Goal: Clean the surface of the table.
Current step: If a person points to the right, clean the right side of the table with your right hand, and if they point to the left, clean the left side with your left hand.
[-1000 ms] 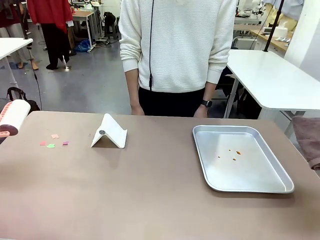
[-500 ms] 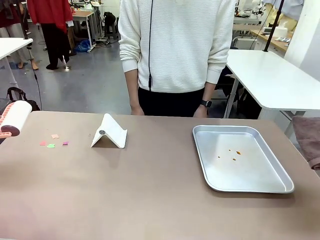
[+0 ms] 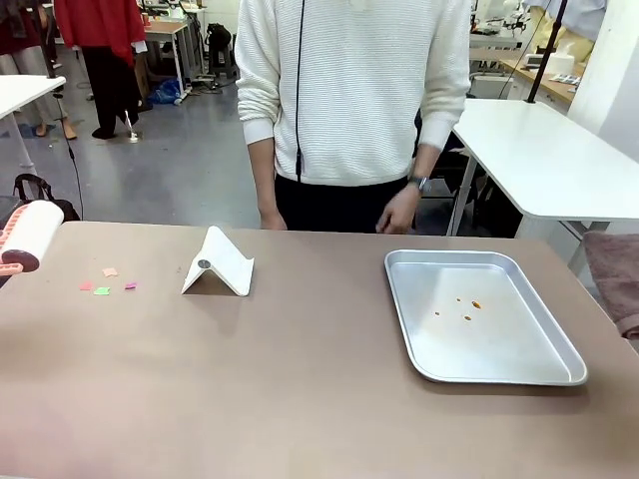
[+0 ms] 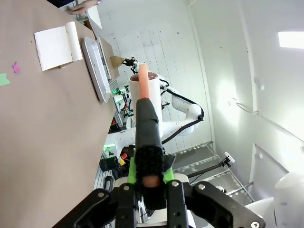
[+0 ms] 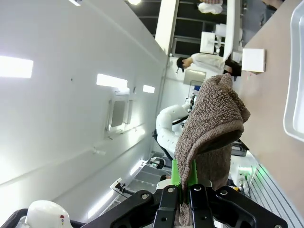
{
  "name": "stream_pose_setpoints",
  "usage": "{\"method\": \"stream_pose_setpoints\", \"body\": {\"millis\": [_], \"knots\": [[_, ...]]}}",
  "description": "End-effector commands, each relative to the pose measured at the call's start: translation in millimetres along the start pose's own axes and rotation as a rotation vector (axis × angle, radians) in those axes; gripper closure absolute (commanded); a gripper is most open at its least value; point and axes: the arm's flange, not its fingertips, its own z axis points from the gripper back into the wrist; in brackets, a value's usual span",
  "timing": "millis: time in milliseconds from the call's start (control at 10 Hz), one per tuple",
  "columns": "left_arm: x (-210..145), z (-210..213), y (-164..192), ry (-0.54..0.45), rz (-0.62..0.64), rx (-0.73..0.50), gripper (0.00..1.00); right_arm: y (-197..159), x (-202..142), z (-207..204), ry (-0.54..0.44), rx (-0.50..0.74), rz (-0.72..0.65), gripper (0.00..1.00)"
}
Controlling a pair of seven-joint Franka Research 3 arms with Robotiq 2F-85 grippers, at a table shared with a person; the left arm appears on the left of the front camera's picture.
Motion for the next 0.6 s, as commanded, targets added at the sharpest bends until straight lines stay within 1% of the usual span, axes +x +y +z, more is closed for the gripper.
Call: {"method": "stream_pose_setpoints", "body": {"millis": [0, 500], "knots": [[-2.8, -2.9, -5.9, -0.015, -0.009, -0.009, 1.00, 5.5, 4.1, -1.5, 0.000, 0.002, -0.009, 1.00], [-2.8, -2.9, -5.9, -0.015, -0.009, -0.009, 1.00, 5.5, 4.1, -1.5, 0.000, 0.002, -0.009, 1.00]]}}
